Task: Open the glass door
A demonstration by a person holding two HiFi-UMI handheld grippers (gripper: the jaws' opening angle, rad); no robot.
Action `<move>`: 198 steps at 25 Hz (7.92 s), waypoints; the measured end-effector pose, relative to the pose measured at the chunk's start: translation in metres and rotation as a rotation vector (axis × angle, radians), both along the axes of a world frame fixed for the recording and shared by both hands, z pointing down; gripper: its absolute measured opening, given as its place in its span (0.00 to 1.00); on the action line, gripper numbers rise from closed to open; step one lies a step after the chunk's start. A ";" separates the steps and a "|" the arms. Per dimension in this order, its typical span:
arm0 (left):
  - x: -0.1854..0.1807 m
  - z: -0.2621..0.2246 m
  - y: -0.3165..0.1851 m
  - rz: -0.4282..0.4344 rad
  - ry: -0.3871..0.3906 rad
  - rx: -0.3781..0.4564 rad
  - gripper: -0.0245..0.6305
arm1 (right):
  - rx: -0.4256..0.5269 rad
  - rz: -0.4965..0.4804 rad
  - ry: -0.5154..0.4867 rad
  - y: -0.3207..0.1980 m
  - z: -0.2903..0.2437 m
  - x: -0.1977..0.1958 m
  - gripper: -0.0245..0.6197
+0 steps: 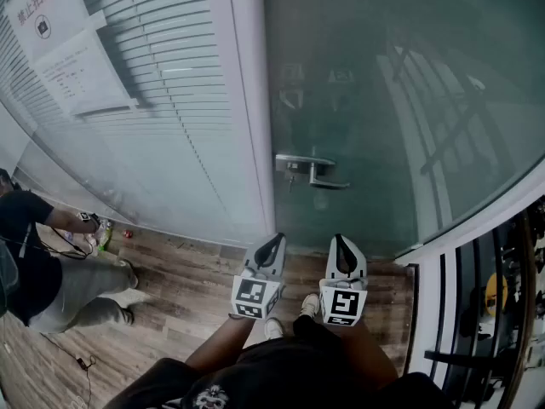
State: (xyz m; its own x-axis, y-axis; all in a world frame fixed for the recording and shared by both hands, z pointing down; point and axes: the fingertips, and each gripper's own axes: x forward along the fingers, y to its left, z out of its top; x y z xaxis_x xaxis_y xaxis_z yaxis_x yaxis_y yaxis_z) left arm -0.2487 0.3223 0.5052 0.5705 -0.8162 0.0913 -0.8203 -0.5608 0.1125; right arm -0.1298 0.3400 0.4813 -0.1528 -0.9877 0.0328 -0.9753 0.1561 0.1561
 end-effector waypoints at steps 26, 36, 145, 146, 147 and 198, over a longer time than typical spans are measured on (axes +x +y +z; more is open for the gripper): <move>0.026 0.030 -0.095 -0.187 -0.096 -0.065 0.05 | -0.257 -0.650 0.770 -0.138 0.010 -0.008 0.27; 0.027 0.040 -0.107 -0.206 -0.107 -0.079 0.05 | -0.449 -0.755 1.073 -0.158 0.054 -0.008 0.27; 0.337 0.080 -0.811 -0.023 -0.012 -0.168 0.05 | -0.490 -0.147 0.155 -0.973 0.096 0.399 0.06; 0.342 0.077 -0.820 -0.016 -0.009 -0.167 0.05 | -0.493 -0.137 0.149 -0.980 0.093 0.411 0.06; 0.344 0.076 -0.828 -0.008 -0.010 -0.163 0.05 | -0.495 -0.127 0.143 -0.987 0.093 0.419 0.06; 0.401 0.074 -0.851 0.039 -0.037 -0.164 0.05 | -0.141 0.233 0.049 -0.904 -0.007 0.589 0.32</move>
